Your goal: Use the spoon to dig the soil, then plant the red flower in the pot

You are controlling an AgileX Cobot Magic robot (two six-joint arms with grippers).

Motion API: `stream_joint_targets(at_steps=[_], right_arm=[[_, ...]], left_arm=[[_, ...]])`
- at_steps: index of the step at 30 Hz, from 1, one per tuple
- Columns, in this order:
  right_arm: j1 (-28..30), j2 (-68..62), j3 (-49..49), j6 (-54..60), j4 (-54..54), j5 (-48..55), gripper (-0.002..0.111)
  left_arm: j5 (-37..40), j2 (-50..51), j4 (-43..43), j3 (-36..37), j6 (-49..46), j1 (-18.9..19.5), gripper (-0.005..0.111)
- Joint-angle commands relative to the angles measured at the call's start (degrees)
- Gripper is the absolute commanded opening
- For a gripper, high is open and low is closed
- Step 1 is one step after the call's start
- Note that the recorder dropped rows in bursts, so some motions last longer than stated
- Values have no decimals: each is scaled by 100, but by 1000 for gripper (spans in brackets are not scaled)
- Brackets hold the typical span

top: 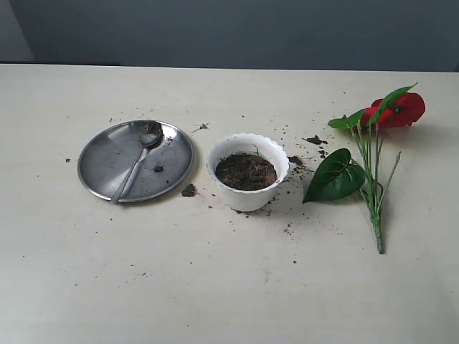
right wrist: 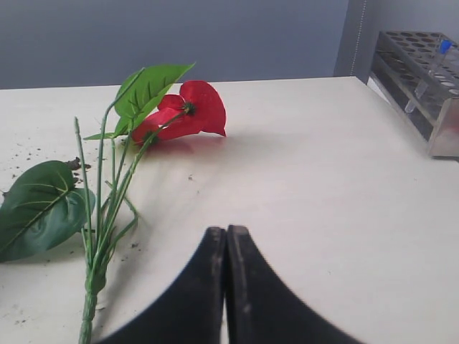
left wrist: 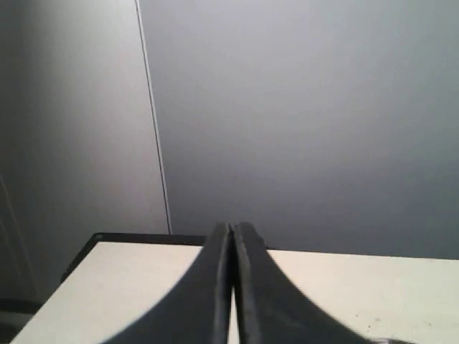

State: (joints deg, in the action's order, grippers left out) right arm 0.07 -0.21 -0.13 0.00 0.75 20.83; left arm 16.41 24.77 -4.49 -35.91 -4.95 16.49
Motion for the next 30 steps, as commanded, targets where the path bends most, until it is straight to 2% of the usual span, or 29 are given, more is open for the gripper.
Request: stream_joint_targets(at_steps=[1,8,14,16,19,24,30], right_arm=[[-15,21,13,0,4,-23,0],[-15,21,13,0,4,-23,0],[-15,21,13,0,4,-23,0],[-15,21,13,0,4,-23,0],[-15,21,13,0,4,-23,0],[-15,21,13,0,4,-23,0],[-15,21,13,0,4,-23,0]], left_arm=[[-779,-550,-176,1365,4,59,0],[-1381,-1349,-184,2890,4,59,0],[-1510,-1913,-184,3569,4,59,0],[-1510,-2073,-184,3591,4,59,0],[-1115,-2297,-184,3591,-7,59,0],[-106,-2477,-105,3591,-18,59,0],[33,-2477,-96,3591,-18,-2,0]])
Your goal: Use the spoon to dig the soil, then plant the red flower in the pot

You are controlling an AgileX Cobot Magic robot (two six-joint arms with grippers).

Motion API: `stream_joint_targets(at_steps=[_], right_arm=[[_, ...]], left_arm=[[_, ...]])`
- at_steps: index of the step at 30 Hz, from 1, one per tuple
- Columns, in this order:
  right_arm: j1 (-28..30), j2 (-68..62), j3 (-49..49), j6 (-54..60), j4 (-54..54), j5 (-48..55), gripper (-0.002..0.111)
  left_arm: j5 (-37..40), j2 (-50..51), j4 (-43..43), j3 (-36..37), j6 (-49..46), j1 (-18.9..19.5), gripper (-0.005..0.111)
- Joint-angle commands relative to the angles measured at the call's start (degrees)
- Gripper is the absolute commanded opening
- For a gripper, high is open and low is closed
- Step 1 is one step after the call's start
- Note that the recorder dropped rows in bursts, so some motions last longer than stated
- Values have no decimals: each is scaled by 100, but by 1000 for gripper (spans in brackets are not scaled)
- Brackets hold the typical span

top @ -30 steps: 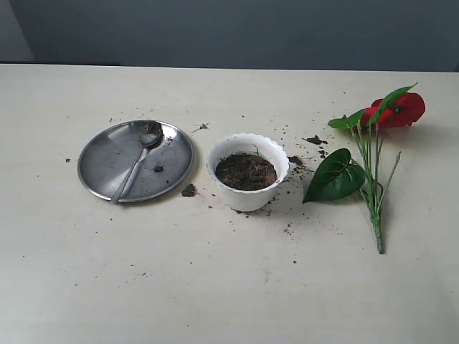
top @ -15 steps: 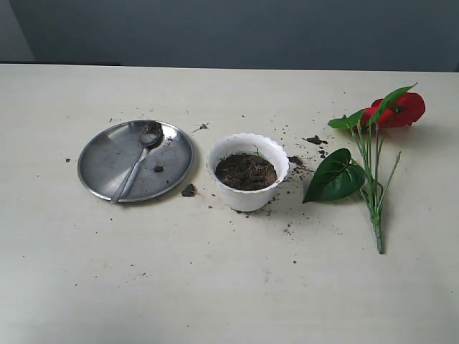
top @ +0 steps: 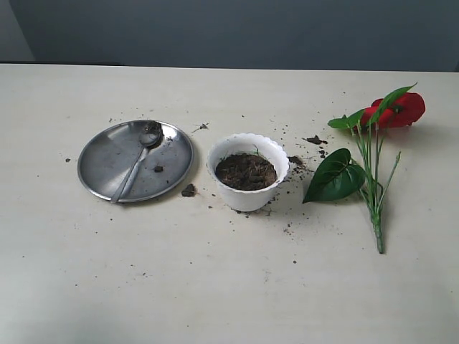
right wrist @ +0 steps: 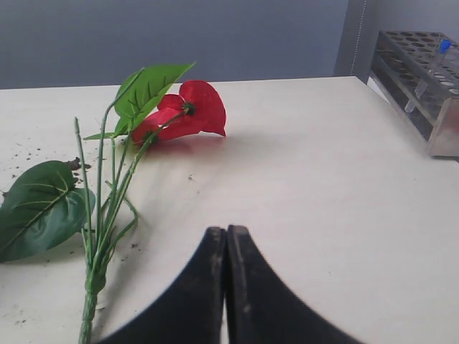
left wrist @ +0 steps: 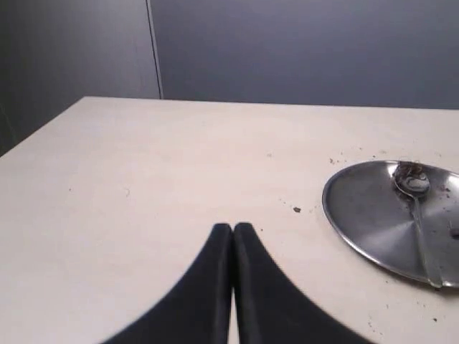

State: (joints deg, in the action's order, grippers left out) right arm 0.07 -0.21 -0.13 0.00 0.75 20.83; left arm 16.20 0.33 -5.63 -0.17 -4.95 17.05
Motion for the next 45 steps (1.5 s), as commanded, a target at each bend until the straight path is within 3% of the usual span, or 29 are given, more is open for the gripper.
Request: stream_joint_targets(at_steps=[1,4,45], right_arm=[[-15,21,13,0,4,-23,0],[-15,21,13,0,4,-23,0],[-15,21,13,0,4,-23,0]], left_arm=[[62,-33,18,17,-18,-105,0],[87,-33,33,17,-18,-294,0],[300,-33,164,17,-18,-229,0]])
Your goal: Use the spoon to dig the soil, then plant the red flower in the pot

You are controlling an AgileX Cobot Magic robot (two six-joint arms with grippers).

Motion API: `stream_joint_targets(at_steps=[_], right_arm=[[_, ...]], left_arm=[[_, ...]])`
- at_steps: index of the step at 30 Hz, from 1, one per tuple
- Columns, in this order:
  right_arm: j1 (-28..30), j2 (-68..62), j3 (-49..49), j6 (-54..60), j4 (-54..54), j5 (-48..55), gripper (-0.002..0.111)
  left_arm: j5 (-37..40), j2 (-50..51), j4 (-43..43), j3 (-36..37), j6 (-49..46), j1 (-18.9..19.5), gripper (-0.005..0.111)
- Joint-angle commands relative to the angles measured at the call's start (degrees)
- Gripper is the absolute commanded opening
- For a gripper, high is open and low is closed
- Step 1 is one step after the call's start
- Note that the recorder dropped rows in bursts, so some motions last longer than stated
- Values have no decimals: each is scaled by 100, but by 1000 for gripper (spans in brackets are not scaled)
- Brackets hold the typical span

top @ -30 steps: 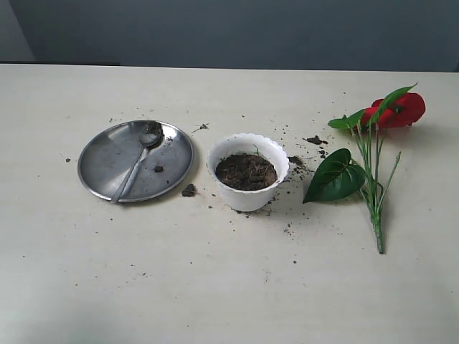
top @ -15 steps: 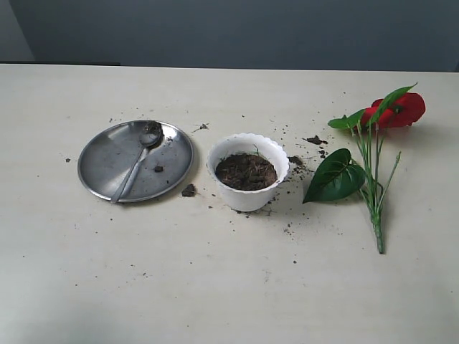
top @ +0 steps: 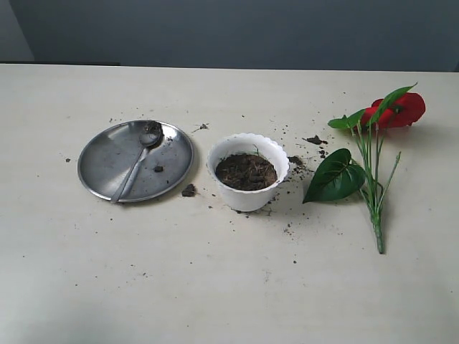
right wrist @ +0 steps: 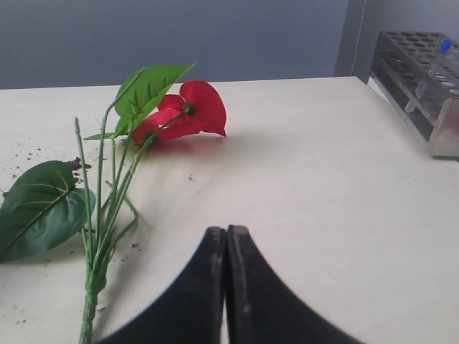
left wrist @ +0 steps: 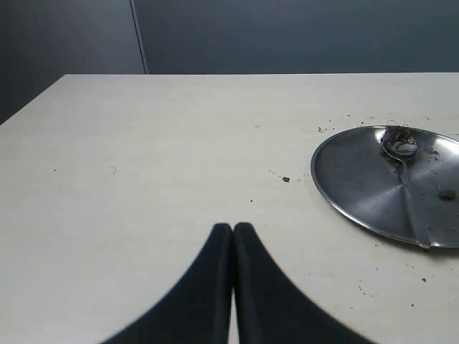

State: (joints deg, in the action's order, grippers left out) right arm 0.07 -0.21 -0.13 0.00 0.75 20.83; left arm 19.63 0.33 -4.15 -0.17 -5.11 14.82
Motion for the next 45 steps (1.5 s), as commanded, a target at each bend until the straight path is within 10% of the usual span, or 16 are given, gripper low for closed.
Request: stream_joint_targets(at_steps=[1,45], right_arm=[[-15,21,13,0,4,-23,0],[-15,21,13,0,-41,-55,0]], left_arm=[[-43,-33,16,17,-2,-6,0],[-43,-33,147,17,-2,-6,0]])
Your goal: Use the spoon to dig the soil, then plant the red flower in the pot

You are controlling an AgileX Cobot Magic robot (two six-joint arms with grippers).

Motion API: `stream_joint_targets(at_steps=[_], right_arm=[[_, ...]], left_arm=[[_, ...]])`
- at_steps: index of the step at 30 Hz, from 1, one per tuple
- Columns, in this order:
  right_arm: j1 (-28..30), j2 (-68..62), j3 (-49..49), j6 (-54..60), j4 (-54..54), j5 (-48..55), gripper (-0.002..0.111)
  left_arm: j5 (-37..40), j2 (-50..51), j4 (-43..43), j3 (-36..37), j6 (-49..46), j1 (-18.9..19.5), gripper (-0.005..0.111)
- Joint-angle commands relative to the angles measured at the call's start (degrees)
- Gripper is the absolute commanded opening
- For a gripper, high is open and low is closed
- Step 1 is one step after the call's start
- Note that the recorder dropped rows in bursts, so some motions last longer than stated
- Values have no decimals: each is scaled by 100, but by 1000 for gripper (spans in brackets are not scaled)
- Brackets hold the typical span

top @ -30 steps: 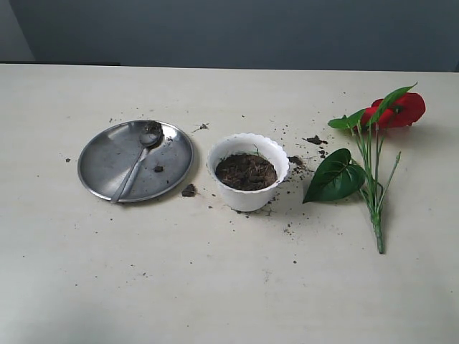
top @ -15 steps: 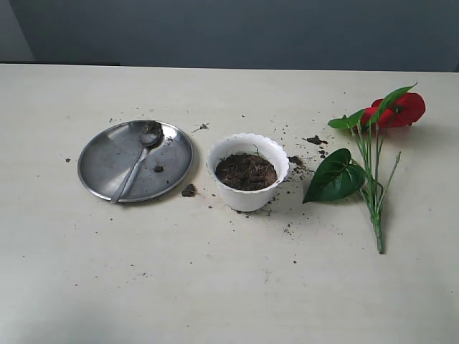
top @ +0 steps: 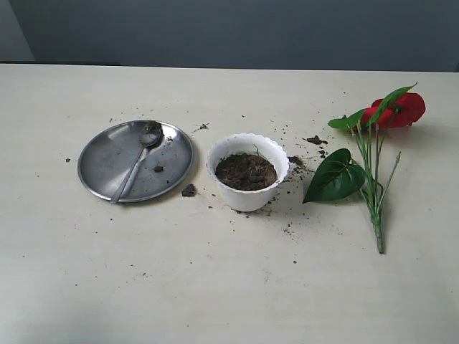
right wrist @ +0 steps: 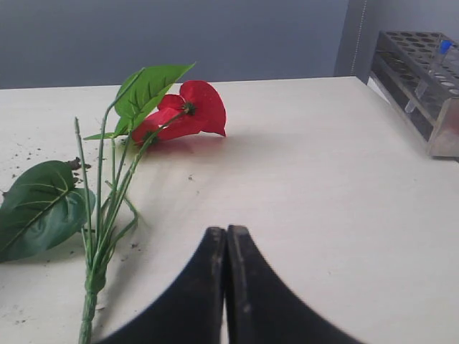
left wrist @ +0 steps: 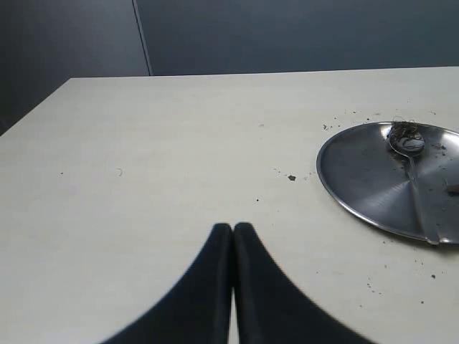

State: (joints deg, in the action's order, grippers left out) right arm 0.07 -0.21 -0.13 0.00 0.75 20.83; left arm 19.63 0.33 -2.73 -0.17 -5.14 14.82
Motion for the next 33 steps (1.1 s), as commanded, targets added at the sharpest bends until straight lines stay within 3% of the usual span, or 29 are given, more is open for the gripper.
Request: stream_joint_targets(at_steps=[1,11,16,28,33], right_arm=[[-15,21,13,0,-219,-116,0],[-15,21,13,0,-2939,-1594,0],[-15,21,13,0,-5931,-1954,0],[-15,21,13,0,-5930,-2598,0],[-15,21,13,0,-5756,-3612,0]], left_arm=[[-43,-33,5,17,1,-6,0],[-43,-33,5,17,1,-6,0],[-43,-33,5,17,1,-6,0],[-43,-33,21,17,1,-6,0],[-43,-33,21,17,1,-6,0]])
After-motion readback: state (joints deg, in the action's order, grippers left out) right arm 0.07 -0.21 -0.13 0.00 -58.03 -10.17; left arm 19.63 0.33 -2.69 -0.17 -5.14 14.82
